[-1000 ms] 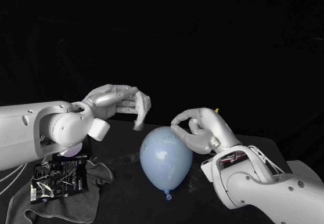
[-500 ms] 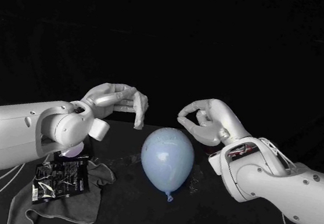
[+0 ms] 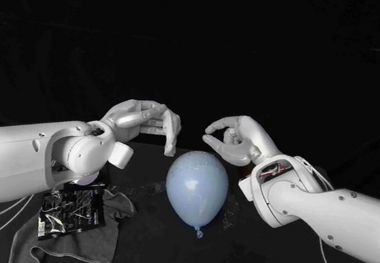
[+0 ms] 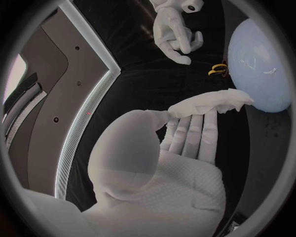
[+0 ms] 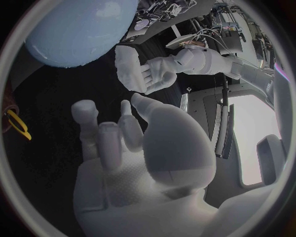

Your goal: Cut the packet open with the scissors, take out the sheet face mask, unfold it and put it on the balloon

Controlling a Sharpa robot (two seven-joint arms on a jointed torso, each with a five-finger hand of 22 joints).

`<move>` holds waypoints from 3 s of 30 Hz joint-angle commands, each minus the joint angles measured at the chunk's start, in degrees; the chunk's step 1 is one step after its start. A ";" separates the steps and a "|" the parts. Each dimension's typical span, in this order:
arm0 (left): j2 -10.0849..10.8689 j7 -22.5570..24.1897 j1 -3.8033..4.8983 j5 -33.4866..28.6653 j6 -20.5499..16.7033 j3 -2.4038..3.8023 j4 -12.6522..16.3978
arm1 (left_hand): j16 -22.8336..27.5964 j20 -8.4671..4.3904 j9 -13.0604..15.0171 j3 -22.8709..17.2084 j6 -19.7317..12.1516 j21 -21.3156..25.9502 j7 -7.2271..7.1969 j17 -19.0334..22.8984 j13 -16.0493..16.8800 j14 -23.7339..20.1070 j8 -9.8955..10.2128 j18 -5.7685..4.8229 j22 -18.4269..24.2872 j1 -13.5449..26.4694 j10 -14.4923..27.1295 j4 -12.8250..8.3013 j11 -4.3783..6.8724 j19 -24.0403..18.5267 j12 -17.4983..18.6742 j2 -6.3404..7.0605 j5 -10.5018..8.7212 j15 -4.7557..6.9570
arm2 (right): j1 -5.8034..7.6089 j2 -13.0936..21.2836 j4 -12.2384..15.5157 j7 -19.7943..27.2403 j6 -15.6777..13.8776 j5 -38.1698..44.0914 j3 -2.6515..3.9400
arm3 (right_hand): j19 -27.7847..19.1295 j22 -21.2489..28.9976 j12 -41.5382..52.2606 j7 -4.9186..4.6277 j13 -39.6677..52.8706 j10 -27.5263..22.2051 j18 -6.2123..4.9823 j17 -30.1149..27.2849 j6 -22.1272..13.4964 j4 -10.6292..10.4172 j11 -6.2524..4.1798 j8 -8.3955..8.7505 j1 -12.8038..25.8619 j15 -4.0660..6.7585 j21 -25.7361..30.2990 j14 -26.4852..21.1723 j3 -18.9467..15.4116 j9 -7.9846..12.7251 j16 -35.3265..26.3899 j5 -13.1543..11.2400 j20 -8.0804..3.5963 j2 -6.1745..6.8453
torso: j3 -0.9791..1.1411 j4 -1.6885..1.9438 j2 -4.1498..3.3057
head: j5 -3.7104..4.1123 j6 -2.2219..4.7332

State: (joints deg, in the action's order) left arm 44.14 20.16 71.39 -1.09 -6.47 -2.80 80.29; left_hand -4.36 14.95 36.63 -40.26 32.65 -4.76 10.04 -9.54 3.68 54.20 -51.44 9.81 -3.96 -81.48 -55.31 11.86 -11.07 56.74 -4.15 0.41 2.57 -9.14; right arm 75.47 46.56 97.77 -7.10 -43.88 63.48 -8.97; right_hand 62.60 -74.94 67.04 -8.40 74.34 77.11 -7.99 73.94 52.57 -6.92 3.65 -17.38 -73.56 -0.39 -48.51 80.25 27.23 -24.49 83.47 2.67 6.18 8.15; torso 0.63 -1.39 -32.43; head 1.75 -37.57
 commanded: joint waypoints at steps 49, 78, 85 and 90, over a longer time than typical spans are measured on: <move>1.07 -0.05 3.89 -5.36 14.15 0.16 4.39 | 0.10 -0.16 0.82 -0.37 0.55 -0.64 3.05 -0.02 -0.04 0.26 0.13 0.88 -0.11 0.11 -0.35 -0.36 0.05 1.34 0.33 0.32 0.20 -0.07 | -0.39 -3.50 -10.25 17.66 41.63 -60.37 -0.28 | -0.43 3.34 -63.45 -3.88 -67.06 -20.21 -1.37 -16.08 -6.08 -8.90 5.17 10.93 -1.31 -4.12 7.96 -6.41 -16.45 4.10 -6.50 0.06 4.10 -1.28 | 0.09 0.04 0.01 | 1.27 0.44; 1.53 0.23 3.94 -5.36 13.68 0.23 4.53 | 0.12 -0.18 0.81 -0.36 0.55 -0.63 3.08 -0.01 -0.04 0.24 0.15 0.84 -0.06 0.09 -0.36 -0.42 0.05 1.37 0.34 0.33 0.19 -0.07 | -0.59 -4.22 -11.00 17.21 42.33 -56.78 -0.45 | -0.80 2.36 -60.86 -1.41 -70.17 -11.46 -1.41 -16.86 -0.41 -2.68 2.68 8.27 -14.20 -2.15 6.63 -7.02 -13.85 3.58 -5.24 0.10 2.62 -6.38 | 0.17 -0.01 0.00 | 1.25 0.53; 1.58 0.14 3.97 -5.36 13.54 0.23 4.47 | 0.12 -0.18 0.81 -0.36 0.55 -0.63 3.08 -0.01 -0.04 0.24 0.15 0.84 -0.06 0.09 -0.36 -0.42 0.05 1.37 0.34 0.33 0.19 -0.07 | -0.68 -4.13 -10.79 18.25 40.83 -56.88 -0.45 | 0.16 1.43 -59.78 -0.45 -69.78 -7.42 -1.13 -16.28 3.00 -2.49 1.46 6.50 -14.58 -1.13 4.73 -6.45 -11.33 3.06 -4.75 0.11 1.75 -7.53 | 0.14 0.02 0.02 | 1.28 0.48; 1.64 0.09 3.97 -5.35 13.45 0.23 4.43 | 0.12 -0.18 0.80 -0.35 0.55 -0.62 3.08 -0.01 -0.04 0.23 0.15 0.83 -0.05 0.09 -0.37 -0.44 0.05 1.37 0.34 0.34 0.19 -0.07 | -0.71 -3.97 -10.54 19.02 39.30 -57.08 -0.45 | 1.16 0.71 -59.21 0.29 -69.36 -4.88 -0.86 -15.76 4.68 -2.75 0.72 5.16 -13.70 -0.46 3.17 -5.75 -9.47 2.40 -4.39 0.11 1.09 -9.07 | 0.10 0.01 0.03 | 1.28 0.45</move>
State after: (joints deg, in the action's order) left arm 45.81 19.78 75.22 -6.06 6.57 -2.65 84.67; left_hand -4.36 14.75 36.64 -40.25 32.95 -5.04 9.73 -9.55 3.68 54.37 -51.14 9.65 -4.01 -81.04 -55.30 11.85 -11.07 57.74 -4.16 0.85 2.50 -9.33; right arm 74.80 42.57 87.07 10.12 -3.52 6.05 -9.44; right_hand 63.67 -74.17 7.63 -8.18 4.94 72.04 -8.77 58.15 56.92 -9.71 4.31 -12.10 -87.27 -1.19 -45.20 74.63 17.71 -22.02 78.79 2.88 7.45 -0.65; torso 0.76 -1.39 -32.40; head 3.04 -37.10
